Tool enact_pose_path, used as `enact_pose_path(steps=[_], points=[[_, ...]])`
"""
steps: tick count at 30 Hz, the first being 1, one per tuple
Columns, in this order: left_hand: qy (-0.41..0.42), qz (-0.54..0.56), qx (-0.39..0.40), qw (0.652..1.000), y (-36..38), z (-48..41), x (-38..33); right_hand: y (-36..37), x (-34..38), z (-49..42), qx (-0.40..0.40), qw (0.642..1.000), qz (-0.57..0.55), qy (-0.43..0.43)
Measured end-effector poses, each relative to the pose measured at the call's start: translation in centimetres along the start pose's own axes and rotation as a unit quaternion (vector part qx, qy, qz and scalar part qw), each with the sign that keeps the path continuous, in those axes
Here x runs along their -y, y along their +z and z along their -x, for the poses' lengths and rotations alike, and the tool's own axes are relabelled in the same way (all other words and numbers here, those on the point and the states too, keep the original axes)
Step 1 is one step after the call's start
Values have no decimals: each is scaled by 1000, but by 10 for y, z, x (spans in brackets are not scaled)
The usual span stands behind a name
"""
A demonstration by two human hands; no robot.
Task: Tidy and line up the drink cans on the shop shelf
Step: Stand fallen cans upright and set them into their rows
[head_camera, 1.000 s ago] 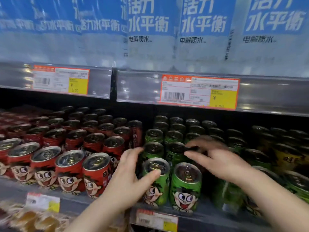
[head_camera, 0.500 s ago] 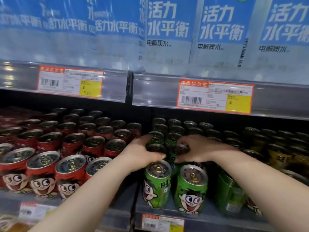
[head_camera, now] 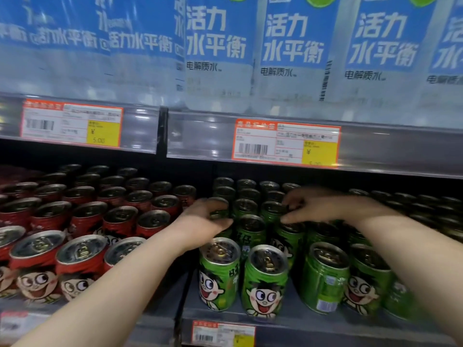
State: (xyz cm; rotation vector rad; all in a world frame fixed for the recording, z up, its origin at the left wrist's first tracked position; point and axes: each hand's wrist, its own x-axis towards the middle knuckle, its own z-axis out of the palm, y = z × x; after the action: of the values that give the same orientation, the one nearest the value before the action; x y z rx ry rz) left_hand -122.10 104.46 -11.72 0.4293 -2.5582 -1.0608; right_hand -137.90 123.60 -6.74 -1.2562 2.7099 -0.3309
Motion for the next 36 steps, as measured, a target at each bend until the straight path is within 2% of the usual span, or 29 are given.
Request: enact_pose_path(steps=[2, 4, 7, 9, 12, 15, 18, 20, 24, 25, 33, 36], points=[[35, -30, 22, 999, 7, -1, -10, 12, 1, 1, 42, 998, 52, 7], [59, -79, 66, 993, 16, -2, -16, 20, 4, 1, 21, 996, 87, 2], [82, -212, 124, 966, 28, -3, -16, 19, 1, 1, 23, 997, 67, -4], [88, -252, 120, 956, 31, -4, -14, 19, -1, 0, 42, 999, 22, -23], [82, -252, 109, 958, 32, -5, -11, 25, 2, -2, 43, 996, -44, -63], [81, -262, 110, 955, 33, -5, -10, 21, -6, 4, 22, 991, -110, -68], [85, -261, 108, 956, 33, -5, -9, -7, -29, 16, -85, 982, -167, -34], [84, -259, 104, 957, 34, -6, -10, -23, -46, 23, -109, 986, -127, 8], [84, -263, 101, 956, 34, -5, -9, -13, -54, 31, 52, 997, 3, 61], [84, -265, 102, 955, 34, -5, -9, -8, -51, 32, 68, 995, 20, 65], [79, -270, 104, 954, 34, -4, -8, 4, -48, 29, 14, 996, -33, 78], [78, -269, 105, 954, 34, -5, -7, -13, -63, 40, -11, 992, 28, 124]])
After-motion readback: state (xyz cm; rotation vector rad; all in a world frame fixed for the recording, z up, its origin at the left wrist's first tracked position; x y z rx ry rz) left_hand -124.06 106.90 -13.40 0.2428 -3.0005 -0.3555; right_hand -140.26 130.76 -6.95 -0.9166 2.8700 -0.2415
